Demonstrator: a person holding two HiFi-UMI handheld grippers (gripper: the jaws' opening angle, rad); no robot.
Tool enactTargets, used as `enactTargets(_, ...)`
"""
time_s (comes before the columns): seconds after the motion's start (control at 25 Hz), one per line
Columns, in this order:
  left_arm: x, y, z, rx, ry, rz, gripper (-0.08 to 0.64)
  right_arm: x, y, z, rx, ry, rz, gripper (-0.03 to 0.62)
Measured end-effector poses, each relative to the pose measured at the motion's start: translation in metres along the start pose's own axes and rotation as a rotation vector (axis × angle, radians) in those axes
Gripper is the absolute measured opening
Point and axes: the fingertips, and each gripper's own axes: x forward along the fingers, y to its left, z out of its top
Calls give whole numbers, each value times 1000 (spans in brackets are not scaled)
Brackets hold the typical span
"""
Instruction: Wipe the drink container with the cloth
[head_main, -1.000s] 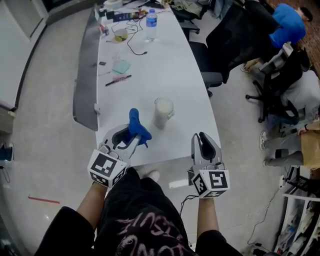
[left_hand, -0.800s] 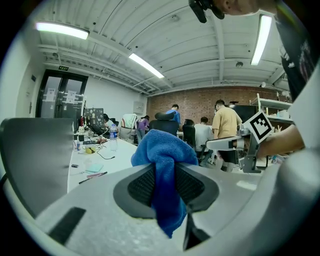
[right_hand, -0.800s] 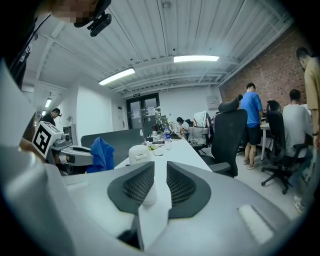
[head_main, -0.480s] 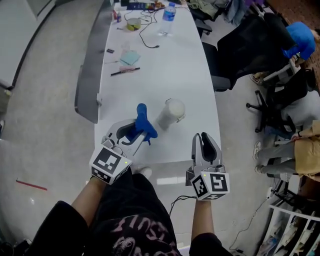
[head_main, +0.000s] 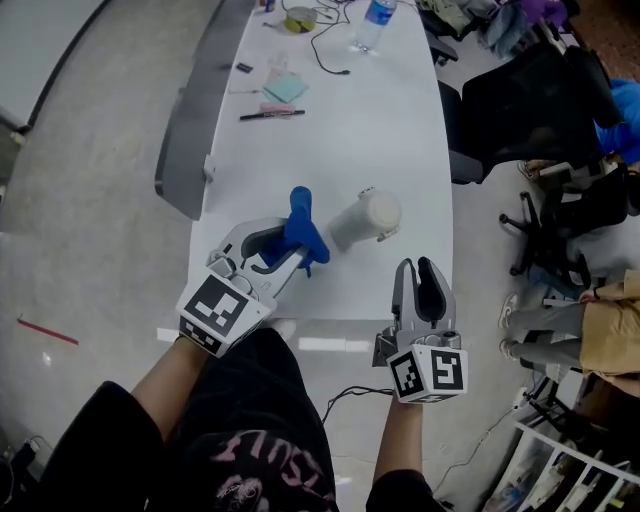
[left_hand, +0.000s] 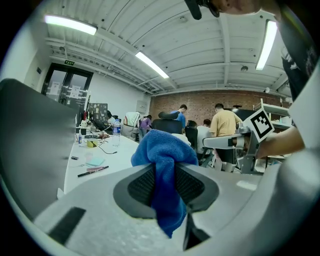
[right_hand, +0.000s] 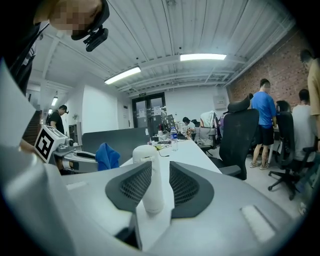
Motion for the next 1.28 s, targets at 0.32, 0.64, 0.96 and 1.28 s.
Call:
enactTargets(0.32,-3,2,1,-20,1,6,98,8,9,9,-4,13,39,130)
enactTargets(0.64,6,4,-4,-42,-18,-6,98,25,15,14,-12,12,73,153)
enactTargets(0.96,13,2,-17,-48,-5,-31,98,24,19,18,6,-1,87,172)
enactTargets(1.28,22,-7,-22,-41,1,-60,98,38,28,29,-17,-18,126,204)
